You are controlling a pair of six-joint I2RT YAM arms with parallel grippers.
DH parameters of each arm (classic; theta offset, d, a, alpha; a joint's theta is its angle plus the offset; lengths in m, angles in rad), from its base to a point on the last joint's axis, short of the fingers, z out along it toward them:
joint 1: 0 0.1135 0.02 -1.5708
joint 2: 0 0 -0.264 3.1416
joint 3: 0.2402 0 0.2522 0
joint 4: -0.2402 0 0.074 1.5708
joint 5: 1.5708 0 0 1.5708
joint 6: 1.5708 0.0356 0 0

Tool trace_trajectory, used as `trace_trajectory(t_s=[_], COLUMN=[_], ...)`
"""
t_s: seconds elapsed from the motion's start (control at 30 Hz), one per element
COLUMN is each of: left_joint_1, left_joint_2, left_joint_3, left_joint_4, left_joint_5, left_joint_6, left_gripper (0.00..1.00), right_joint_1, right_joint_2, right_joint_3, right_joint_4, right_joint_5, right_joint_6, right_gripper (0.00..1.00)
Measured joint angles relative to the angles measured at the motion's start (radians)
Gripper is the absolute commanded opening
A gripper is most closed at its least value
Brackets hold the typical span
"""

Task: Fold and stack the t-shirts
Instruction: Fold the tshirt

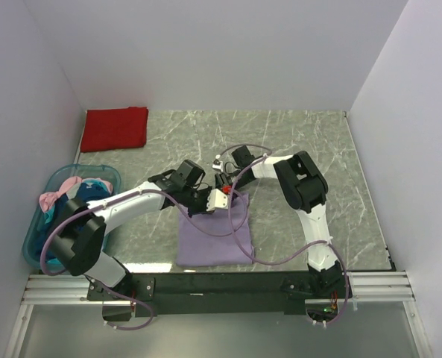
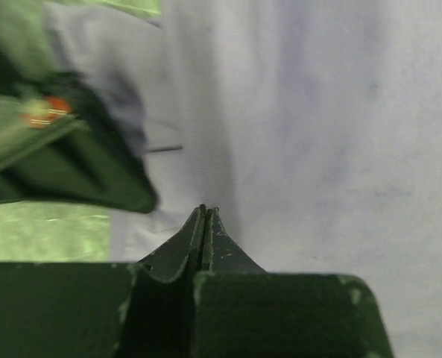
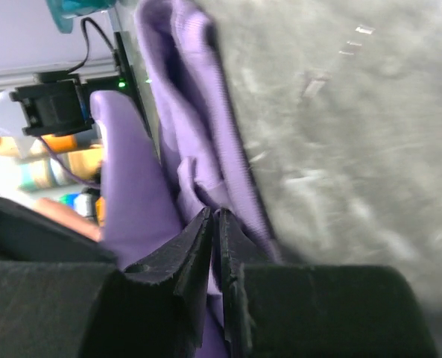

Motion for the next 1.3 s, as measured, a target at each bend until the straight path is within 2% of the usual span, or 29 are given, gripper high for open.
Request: trace_trajectory(t_s=[0.5,1.3], left_joint_1=[0.026,0.093], left_joint_2=[-0.031,0.084], left_joint_3=[0.001,0.047], left_joint_4=[0.081,0.214], left_joint_5=[-0.044,-0.079], left_joint_6=[0.002,0.031], left_gripper=[0.0,0.0], right_joint_1=[-0.003,-0.004], right_joint_2=[0.044,0.053], right_joint_3=[0.008,0.013], right_joint_4=[0.0,-0.031], right_joint_5=[-0.063,-0.099], right_joint_6=[0.03,-0.002], right_gripper=[0.16,0.16])
